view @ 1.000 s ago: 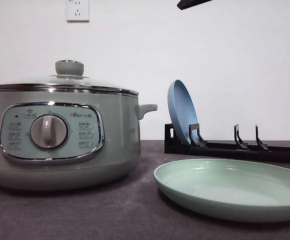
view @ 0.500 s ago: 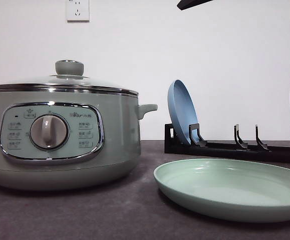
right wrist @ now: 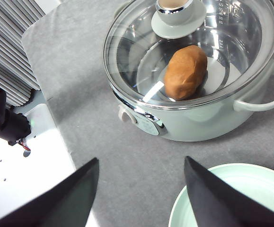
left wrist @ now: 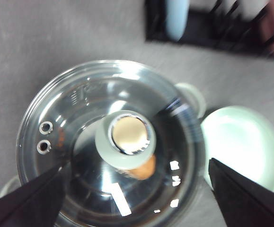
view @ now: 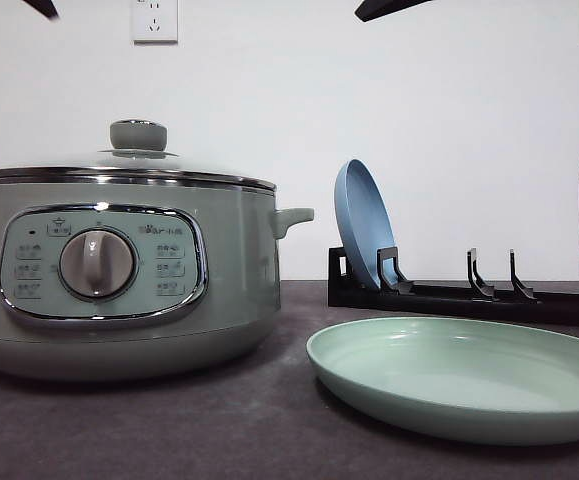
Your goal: Transfer potato from steamer to green plate
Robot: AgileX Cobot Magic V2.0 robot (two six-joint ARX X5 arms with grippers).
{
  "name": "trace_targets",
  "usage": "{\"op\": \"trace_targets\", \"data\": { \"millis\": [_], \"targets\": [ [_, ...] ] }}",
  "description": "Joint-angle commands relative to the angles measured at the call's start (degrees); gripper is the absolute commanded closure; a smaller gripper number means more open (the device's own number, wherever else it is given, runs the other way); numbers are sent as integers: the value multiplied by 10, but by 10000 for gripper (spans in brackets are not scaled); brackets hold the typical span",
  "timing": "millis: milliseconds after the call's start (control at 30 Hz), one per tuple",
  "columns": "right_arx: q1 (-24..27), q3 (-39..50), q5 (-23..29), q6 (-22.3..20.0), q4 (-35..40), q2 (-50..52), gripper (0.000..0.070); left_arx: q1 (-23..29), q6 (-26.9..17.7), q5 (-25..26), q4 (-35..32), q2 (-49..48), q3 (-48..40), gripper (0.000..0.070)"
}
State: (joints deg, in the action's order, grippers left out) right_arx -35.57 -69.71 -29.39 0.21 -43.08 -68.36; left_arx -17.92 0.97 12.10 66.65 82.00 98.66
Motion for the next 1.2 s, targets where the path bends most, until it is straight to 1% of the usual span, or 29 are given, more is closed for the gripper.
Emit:
{"op": "trace_targets", "data": {
  "millis": [0,233,433,733,967,1100,1167],
  "targets": [
    [-3,-8,-2,-7,0,-6,345,-8,-9,-16,8,31,26,104],
    [-3,-8,-2,-7,-1,-6,345,-38,-17,-63,10,110,39,104],
    [-3,-8,-2,-7,-1,-6,345,-51,-18,-83,9,156,39,104],
    [-3,-8,-2,-7,-3,-6,345,-61,-18,-83,-8,176,39,110],
    [-3,-8,-2,-7,-3,-6,345,-64,-18,-83,0,178,39,114],
    [-3,-8,-2,-7,-3,-6,345,-66,-18,-83,1,178,39,156],
    [-3,-8,-2,-7,-3,-6,345,-69,-17,-83,5,180,39,155]
  ]
}}
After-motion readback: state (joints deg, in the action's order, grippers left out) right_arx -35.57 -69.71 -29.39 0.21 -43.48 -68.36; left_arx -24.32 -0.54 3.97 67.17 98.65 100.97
